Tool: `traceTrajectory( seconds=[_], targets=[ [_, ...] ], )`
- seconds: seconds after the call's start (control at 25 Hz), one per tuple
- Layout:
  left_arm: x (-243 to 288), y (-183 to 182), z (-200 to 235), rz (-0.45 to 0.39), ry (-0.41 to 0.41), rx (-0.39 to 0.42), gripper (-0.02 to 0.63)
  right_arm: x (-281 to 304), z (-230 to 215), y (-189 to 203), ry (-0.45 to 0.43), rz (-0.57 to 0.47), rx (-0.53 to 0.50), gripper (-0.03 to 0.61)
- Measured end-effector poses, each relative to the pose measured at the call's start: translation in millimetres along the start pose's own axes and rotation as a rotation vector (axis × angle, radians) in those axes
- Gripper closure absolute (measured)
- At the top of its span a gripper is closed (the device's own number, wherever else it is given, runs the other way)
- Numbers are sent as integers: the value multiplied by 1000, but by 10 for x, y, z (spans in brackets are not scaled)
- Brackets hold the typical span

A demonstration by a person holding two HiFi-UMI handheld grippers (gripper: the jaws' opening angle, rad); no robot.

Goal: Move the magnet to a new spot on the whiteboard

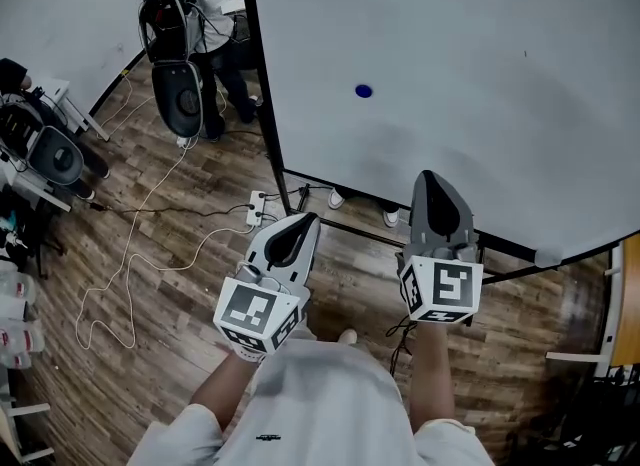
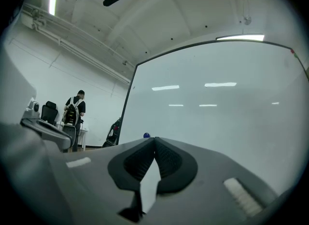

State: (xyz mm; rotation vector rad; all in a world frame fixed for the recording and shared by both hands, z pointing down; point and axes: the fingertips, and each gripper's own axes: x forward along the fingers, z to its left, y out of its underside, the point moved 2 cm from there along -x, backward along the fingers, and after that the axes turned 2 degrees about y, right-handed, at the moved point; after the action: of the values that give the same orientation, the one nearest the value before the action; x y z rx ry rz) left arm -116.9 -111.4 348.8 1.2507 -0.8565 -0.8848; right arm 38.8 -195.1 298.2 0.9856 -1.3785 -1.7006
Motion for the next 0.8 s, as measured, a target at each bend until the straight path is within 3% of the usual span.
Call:
traceTrajectory(
  seconds=[0.8],
  targets=[
    [42, -54, -106, 7, -9, 29, 607, -811, -317, 355, 8, 22, 31, 569]
  ],
)
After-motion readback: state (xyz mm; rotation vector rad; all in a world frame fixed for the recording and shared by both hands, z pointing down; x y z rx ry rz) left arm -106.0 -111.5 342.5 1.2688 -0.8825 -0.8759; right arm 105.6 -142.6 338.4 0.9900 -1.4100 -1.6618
